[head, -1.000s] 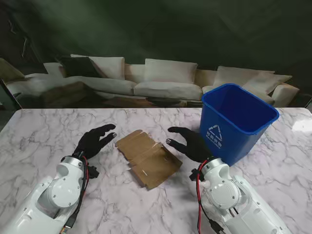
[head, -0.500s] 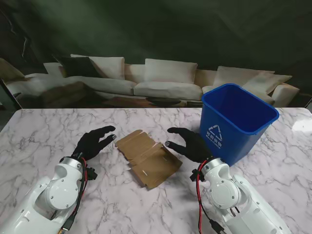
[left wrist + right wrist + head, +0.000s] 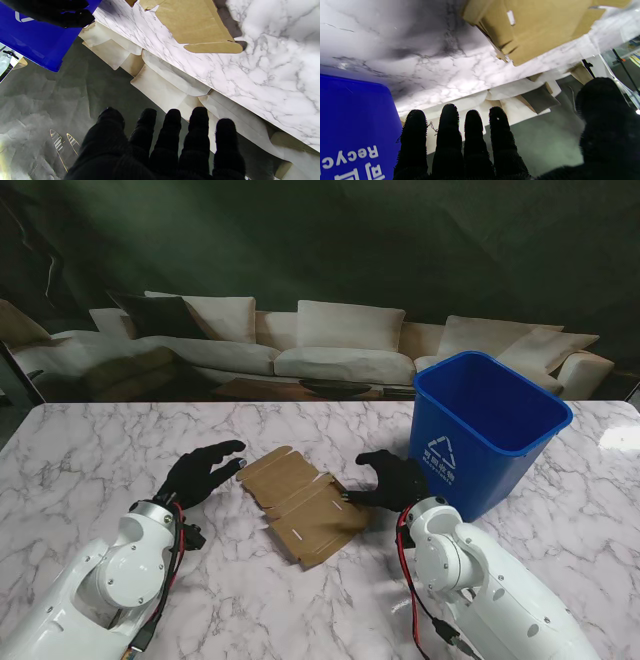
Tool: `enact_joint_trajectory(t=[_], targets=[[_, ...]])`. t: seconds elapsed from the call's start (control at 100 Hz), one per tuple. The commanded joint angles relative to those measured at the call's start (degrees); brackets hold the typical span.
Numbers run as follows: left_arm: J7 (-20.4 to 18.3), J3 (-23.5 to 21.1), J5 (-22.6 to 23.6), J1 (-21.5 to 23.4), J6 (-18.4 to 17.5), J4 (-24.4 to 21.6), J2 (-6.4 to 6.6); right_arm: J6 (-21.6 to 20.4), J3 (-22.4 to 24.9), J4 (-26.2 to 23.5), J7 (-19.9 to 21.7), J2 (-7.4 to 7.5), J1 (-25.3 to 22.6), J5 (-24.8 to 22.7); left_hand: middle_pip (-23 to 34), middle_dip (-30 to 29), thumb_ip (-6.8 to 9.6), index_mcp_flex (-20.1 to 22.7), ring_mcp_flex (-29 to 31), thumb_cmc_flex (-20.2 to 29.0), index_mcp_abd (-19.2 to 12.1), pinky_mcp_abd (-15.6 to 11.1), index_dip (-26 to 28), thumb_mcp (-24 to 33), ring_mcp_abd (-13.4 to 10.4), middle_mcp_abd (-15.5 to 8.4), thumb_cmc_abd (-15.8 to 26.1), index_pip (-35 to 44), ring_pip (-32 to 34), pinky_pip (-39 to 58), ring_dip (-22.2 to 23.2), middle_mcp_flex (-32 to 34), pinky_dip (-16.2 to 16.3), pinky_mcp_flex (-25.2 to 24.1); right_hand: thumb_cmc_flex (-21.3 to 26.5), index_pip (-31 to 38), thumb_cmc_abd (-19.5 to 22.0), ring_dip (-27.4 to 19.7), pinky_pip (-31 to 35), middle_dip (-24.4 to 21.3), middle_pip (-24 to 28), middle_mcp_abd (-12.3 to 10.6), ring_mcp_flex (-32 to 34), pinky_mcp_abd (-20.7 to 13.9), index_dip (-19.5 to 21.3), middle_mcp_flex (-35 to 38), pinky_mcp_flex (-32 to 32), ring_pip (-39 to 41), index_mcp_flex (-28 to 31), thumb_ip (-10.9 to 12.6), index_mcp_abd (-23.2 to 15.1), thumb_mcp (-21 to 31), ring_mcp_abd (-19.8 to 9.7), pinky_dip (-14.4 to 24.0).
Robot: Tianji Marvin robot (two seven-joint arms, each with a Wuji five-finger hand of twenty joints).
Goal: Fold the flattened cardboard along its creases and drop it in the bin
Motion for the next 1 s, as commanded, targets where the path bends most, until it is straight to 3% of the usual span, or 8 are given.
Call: enact_joint_trajectory(t=[0.0, 0.21, 0.37, 0.46, 0.8, 0.88, 0.92, 0.99], targets=[[-1.03, 0.42, -0.19, -0.39, 0.05, -0.04, -0.02, 1.8, -1.21, 1.86, -0.05, -0.59, 1.48, -0.18, -1.15, -0.11, -0.59, 1.31, -0.81, -0.69, 0.4, 1.8, -0.5, -1.81, 0.42, -0.11, 2.96, -0.57, -1.16, -1.55, -0.34, -0.58, -0.03, -0.89, -1.47, 2.54, -3.4, 2.29, 2.88, 2.0, 3.27, 0.23, 1.06, -1.85, 3.61, -1.96, 1.01, 4.08, 1.82, -1.06, 0.32, 1.93, 0.08, 1.97], [-1.72, 1.01, -0.56, -0.62, 0.22, 0.08, 0.08, 6.83, -6.3, 7.13, -2.35, -2.01, 6.03, 1.12, -1.3, -0.09, -0.59, 1.41, -0.91, -0.68, 0.42, 1.95, -0.46, -1.79, 0.47, -0.03, 3.0, -0.54, -1.21, -1.84, -0.35, -0.55, -0.02, -1.0, 1.97, 13.16, -5.3, 8.36, 8.84, 9.55, 11.64, -1.08, 2.66, -2.16, 12.08, -0.11, 4.17, 17.93, 1.76, -0.73, -2.05, 1.76, -0.7, 5.37], [-3.11, 2.17, -0.75, -0.63, -0.27, -0.32, 0.37, 8.34, -9.06, 9.5, -2.59, -2.66, 8.14, 2.24, -1.42, -0.08, -0.6, 1.64, -0.85, -0.67, 0.42, 1.97, -0.32, -1.8, 0.41, -0.04, 2.93, -0.4, -1.23, -1.9, -0.37, -0.57, 0.06, -0.99, 5.77, 17.36, -5.75, 12.12, 12.52, 12.98, 15.19, -2.1, 4.74, -1.22, 12.46, 2.26, 6.22, 25.96, 1.21, -0.44, -3.47, 2.1, -1.25, 8.38], [-4.33, 3.22, -1.4, -0.89, -0.48, -0.46, 0.57, 8.87, -10.55, 10.48, -2.8, -2.91, 9.08, 2.21, -1.51, -0.11, -0.61, 1.66, -0.95, -0.71, 0.51, 1.97, -0.31, -1.81, 0.46, 0.0, 3.01, -0.42, -1.3, -1.92, -0.4, -0.65, 0.1, -0.99, 3.84, 18.7, -7.1, 15.35, 15.67, 15.17, 17.02, -2.57, 5.55, -0.88, 11.97, 3.1, 7.34, 31.53, 0.26, -1.1, -4.33, 7.73, -2.07, 11.97], [-10.44, 7.66, -3.35, -1.59, -1.99, -1.35, 1.78, 11.49, -15.18, 14.95, -3.41, -4.11, 12.36, 3.09, -2.15, -0.5, -0.64, 2.07, -1.36, -0.88, 0.32, 1.91, -0.24, -1.84, 0.64, 0.11, 2.98, -0.33, -1.82, -2.2, -0.77, -0.94, 0.14, -1.04, 9.22, 21.3, -5.66, 16.37, 20.42, 16.74, 19.5, -4.12, 10.5, -0.52, 12.35, 7.64, 11.57, 34.73, 1.2, -1.57, -6.41, 14.61, -3.01, 14.86], [-12.7, 8.91, -3.8, -1.97, -2.44, -1.46, 2.26, 11.81, -15.66, 16.56, -5.28, -4.86, 12.84, 3.66, -2.37, -0.72, -0.66, 2.33, -1.31, -0.89, 0.17, 1.91, -0.13, -1.84, 0.65, -0.05, 2.9, -0.2, -1.98, -2.22, -0.95, -0.82, 0.16, -1.04, 15.22, 24.13, -2.9, 17.34, 21.74, 18.48, 24.1, -9.44, 18.77, 0.28, 12.6, 18.31, 15.31, 38.81, 1.79, -3.25, -13.9, 14.82, -3.95, 14.93], [-13.8, 9.55, -4.08, -2.23, -2.63, -1.44, 2.5, 11.74, -15.73, 17.48, -6.89, -5.42, 13.01, 4.1, -2.5, -0.85, -0.67, 2.42, -1.28, -0.89, 0.08, 1.91, -0.05, -1.84, 0.64, -0.31, 2.83, -0.13, -2.07, -2.23, -1.05, -0.73, 0.17, -1.03, 19.02, 28.82, -2.68, 17.79, 22.6, 17.78, 25.6, -10.62, 22.61, 0.44, 7.96, 24.08, 17.38, 40.97, 1.91, -5.96, -17.56, 13.54, -3.79, 14.28], [-15.58, 10.69, -4.7, -2.72, -2.72, -1.27, 2.86, 11.76, -15.72, 18.12, -8.04, -5.93, 13.15, 4.74, -2.69, -1.14, -0.7, 2.66, -1.23, -0.91, -0.04, 2.03, 0.14, -1.86, 0.66, -0.67, 2.74, 0.03, -2.28, -2.41, -1.29, -0.4, 0.11, -1.14, 22.34, 33.54, -1.86, 18.84, 23.87, 16.87, 27.89, -12.2, 27.18, 0.8, 5.21, 30.98, 20.05, 43.49, 2.97, -6.69, -21.96, 13.33, -3.7, 13.9]])
